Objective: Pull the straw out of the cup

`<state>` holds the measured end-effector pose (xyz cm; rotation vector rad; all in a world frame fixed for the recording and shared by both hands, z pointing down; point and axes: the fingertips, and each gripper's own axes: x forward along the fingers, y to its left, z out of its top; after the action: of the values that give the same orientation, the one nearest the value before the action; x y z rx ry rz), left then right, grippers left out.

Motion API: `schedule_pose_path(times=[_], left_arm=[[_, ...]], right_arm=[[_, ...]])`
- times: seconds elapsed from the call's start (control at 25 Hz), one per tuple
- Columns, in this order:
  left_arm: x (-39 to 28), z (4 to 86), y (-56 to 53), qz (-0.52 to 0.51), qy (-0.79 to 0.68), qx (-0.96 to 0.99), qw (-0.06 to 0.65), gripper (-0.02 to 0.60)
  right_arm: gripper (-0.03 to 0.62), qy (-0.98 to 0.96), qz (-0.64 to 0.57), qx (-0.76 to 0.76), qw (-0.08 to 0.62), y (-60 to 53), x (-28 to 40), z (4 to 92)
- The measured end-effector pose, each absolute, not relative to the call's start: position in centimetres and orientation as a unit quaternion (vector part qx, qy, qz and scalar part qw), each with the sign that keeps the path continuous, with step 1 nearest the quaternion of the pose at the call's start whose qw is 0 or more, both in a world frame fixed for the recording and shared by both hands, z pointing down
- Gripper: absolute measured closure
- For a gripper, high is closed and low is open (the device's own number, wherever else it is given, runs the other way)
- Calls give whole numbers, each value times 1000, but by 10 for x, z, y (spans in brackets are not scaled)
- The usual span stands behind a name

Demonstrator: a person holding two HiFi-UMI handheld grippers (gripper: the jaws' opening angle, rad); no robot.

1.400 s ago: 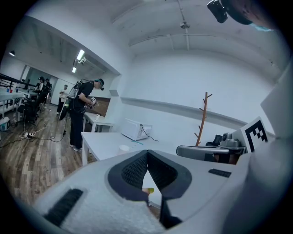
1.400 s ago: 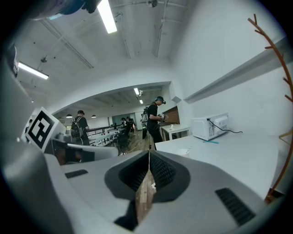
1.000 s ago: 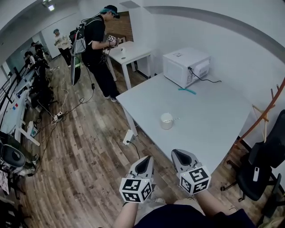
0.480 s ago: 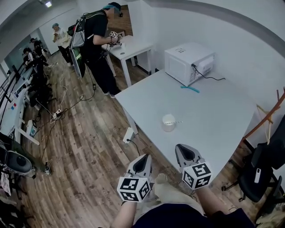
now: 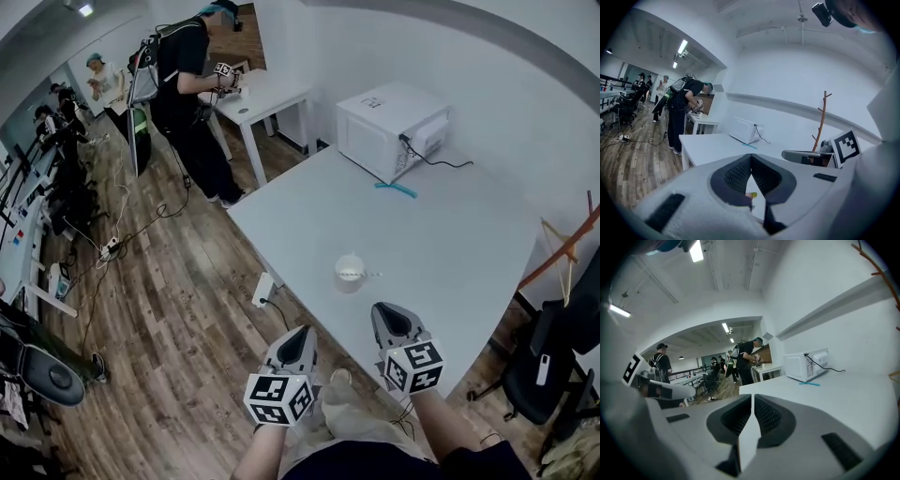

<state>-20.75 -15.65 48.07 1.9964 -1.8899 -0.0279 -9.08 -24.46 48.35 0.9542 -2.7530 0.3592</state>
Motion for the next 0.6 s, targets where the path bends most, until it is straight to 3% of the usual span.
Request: schedule_pose_path(times=[0.16,0.28,0.6], left_arm=[[-209,494,-175,-2,-667,716,205,563],[-213,500,-185,1,-664,718,210,563],[-221,518,-206,8,-654,722,226,563]], right_arm=[[558,-929,139,324,115,-262,-94,503],[467,-924,160,322,127,-273,-99,519],[465,-914,178,332,151,-301,-107,551]])
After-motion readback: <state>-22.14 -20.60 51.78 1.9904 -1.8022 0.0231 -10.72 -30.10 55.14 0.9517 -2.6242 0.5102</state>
